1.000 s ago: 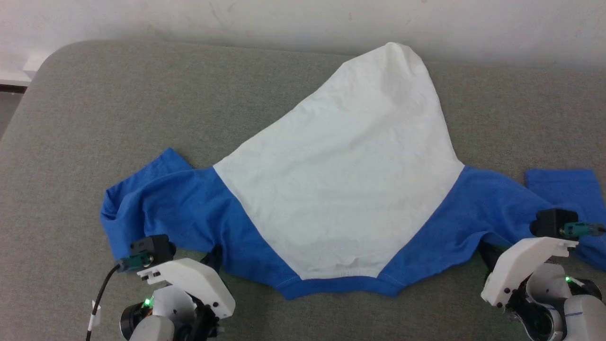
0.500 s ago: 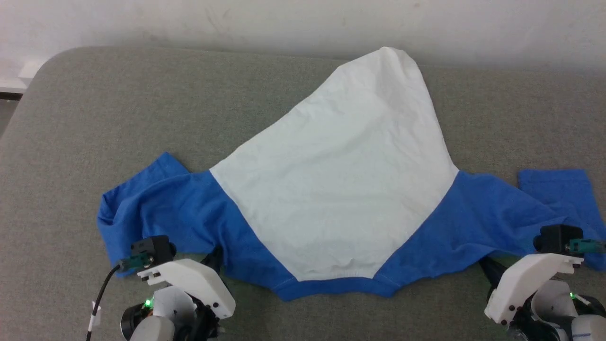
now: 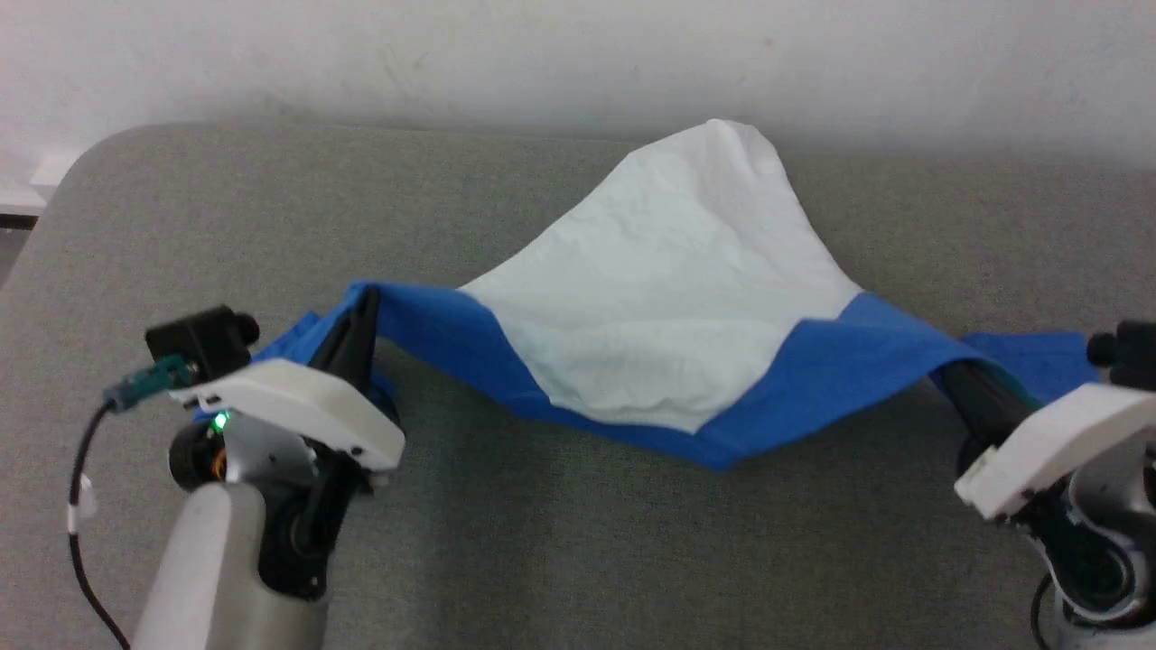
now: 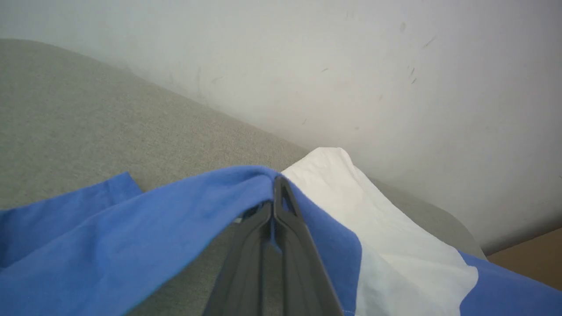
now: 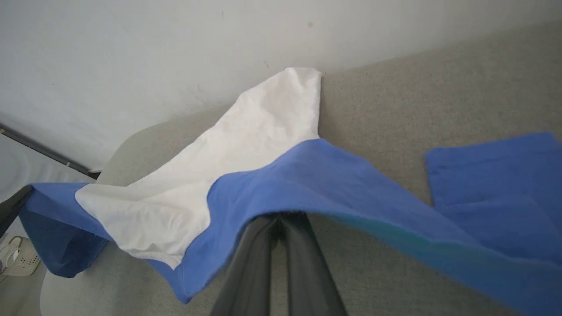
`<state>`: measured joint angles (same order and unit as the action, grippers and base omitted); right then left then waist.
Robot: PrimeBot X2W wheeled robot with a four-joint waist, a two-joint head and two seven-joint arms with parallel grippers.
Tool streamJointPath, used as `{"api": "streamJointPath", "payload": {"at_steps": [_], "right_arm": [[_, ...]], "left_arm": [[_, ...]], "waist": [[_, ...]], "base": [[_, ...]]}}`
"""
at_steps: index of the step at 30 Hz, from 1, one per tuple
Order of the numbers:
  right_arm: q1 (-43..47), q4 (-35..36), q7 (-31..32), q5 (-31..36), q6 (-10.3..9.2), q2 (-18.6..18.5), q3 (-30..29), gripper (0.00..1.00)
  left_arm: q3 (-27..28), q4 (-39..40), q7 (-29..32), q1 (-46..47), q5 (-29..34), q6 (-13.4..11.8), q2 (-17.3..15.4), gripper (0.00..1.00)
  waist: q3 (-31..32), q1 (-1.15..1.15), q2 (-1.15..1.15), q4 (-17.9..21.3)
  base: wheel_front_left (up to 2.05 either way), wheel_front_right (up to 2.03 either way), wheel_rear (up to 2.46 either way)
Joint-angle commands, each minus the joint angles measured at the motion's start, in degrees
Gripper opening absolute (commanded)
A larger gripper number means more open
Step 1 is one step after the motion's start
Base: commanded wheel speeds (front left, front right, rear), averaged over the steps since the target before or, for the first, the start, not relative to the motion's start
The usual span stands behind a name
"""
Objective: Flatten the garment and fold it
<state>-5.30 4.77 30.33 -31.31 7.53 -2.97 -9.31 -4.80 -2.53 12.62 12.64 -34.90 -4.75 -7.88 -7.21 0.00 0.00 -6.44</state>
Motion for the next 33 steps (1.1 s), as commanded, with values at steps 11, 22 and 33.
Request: {"api": "streamJointPath", "payload": {"at_steps": [11,22,33], "right_arm": [[-22.11,3.22,10.02,-7.15,-0.04,0.09,-5.97,0.0],[-35.41,-0.91,14.77,-8.68,-0.04,0.09,-8.48,0.0],[-54.58,-17.12,8.72,-4.88,-0.04,0.09,-6.05,0.0]], "left_arm": [[1.8,3.54,4.4,22.04,0.24,2.17,-6.31,0.0],[1.13,-0.8,6.52,34.65,1.18,3.42,-9.21,0.0],[0.2,-12.67,8.2,47.13,3.4,3.53,-12.02,0.0]], "waist": [[4.03,0.0,0.0,1.07],[3.75,0.0,0.0,1.47],[-5.18,0.0,0.0,3.04]], "base": [[0.0,0.0,0.0],[0.0,0.0,0.0],[0.0,0.0,0.0]]}}
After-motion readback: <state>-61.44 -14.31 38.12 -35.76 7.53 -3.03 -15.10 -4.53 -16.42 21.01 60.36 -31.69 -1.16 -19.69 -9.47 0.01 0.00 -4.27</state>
